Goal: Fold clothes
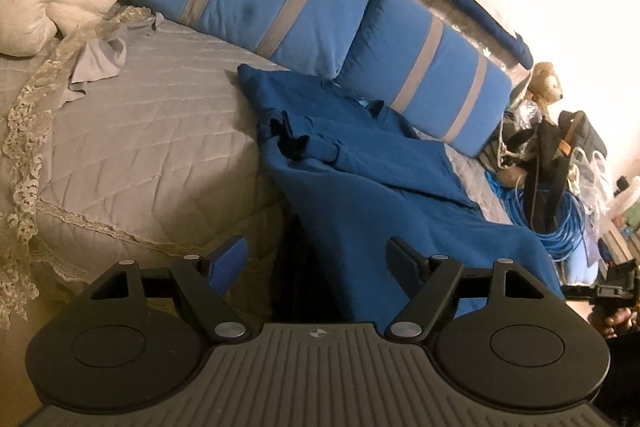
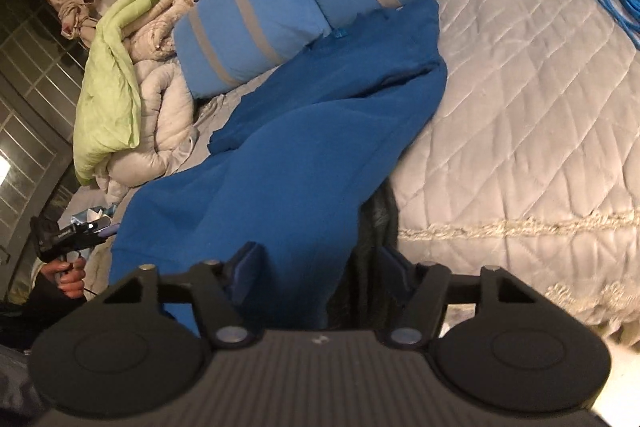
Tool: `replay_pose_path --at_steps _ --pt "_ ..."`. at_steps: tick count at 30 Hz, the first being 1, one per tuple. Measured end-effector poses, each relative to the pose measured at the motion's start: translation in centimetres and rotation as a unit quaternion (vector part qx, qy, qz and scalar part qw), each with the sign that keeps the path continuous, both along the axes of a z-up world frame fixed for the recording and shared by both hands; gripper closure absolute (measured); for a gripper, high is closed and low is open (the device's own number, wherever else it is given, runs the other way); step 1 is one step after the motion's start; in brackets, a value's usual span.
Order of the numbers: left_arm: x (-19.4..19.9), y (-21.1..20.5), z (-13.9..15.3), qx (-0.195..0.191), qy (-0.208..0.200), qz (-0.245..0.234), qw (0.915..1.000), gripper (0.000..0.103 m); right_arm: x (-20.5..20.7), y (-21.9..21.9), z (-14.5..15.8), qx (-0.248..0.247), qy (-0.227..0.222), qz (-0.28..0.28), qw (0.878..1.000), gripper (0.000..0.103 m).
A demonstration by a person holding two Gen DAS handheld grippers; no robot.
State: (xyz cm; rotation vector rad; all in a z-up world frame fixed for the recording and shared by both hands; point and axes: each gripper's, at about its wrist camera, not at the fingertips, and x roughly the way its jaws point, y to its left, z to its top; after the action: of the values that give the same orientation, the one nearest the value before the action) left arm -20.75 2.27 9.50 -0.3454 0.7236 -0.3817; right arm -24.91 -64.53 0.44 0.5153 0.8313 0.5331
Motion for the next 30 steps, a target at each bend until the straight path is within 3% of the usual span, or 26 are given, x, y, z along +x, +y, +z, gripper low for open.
replay_pose_path --at_steps 8,13,18,19,21,22,25,26,28,30 --pt "0.4 0.0 -1.0 -0.02 0.011 0.003 0.9997 0.027 -0.8 2.2 2.7 -0.03 0.0 -0.005 1.0 0.047" --pt "0.5 0.3 -2.2 -0.067 0.03 0.007 0.9973 0.027 -0.9 2.4 3.4 -0.017 0.006 -0.02 1.0 0.055" --pt "0.7 0.8 -3.7 -0.133 0.059 -0.001 0.9894 0.029 -0.8 1.9 2.9 0.0 0.032 -0.046 0.998 0.074" --pt "0.8 0.8 -4.0 -0.147 0.07 -0.002 0.9866 0.033 -0.8 1.8 2.8 0.001 0.037 -0.051 0.998 0.078" --pt "1.0 0.9 -4.7 -0.177 0.095 -0.005 0.9797 0.054 -0.8 1.7 2.5 0.001 0.048 -0.063 0.997 0.09" --pt "1.0 0.9 -4.8 -0.188 0.102 0.0 0.9768 0.054 -0.8 1.6 2.3 0.002 0.054 -0.071 0.996 0.092" --pt "0.9 1.5 -4.5 -0.202 0.113 0.012 0.9728 0.072 -0.9 1.5 2.5 0.009 0.057 -0.085 0.995 0.095" --pt "0.8 1.8 -4.3 -0.214 0.115 0.016 0.97 0.092 -1.0 1.4 2.7 0.009 0.054 -0.088 0.995 0.096" --pt "0.6 2.3 -3.7 -0.233 0.117 0.03 0.965 0.098 -1.1 1.2 3.1 0.016 0.048 -0.098 0.994 0.096" --pt "0.2 2.2 -2.5 -0.224 0.109 0.042 0.9677 0.098 -1.3 0.6 3.8 0.029 0.038 -0.113 0.992 0.097"
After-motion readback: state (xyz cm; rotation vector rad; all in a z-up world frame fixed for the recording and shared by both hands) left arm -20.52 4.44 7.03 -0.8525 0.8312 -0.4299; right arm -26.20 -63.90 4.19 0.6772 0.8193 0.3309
